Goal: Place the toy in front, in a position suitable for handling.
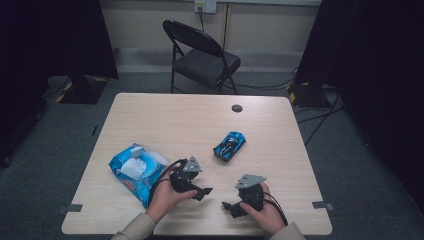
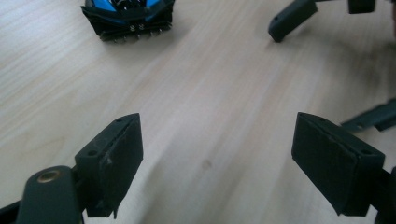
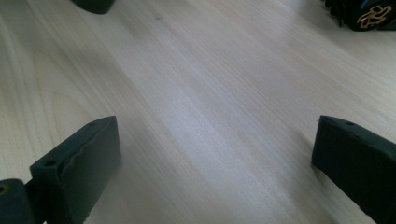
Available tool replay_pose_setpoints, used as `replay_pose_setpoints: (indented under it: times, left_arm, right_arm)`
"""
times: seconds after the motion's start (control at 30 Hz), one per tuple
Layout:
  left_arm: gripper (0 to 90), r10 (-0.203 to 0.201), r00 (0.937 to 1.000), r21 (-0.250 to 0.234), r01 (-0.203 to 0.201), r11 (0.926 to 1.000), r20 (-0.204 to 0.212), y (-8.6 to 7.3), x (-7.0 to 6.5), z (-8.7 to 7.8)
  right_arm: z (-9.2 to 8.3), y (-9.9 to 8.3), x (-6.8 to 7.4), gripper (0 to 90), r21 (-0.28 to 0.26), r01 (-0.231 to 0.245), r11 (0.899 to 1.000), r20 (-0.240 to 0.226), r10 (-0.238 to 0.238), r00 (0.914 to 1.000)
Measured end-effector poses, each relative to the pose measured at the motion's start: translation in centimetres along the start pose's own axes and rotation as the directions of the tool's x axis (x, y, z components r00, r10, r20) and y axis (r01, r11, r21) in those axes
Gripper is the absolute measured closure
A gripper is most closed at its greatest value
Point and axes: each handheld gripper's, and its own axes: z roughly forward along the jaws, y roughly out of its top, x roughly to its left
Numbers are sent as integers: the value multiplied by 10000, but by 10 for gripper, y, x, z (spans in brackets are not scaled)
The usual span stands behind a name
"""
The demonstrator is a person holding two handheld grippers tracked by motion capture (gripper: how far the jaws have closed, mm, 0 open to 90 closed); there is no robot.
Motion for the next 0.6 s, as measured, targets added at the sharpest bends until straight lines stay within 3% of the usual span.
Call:
replay_pose_setpoints:
  times: [0.13,0.37,0.6]
  left_arm:
    - [163,-264,9995,-129,262,9996,-184,14,5,6]
    - [163,-389,9974,-76,385,9992,-611,33,15,20]
    - [163,-677,9951,-16,677,9977,-721,47,22,36]
  right_arm:
    - [0,0,0,8,-2,5,10000,3,-5,10000]
    - [0,0,0,8,5,4,10000,-8,-4,10000]
    - [0,0,0,8,8,0,10000,-1,0,10000]
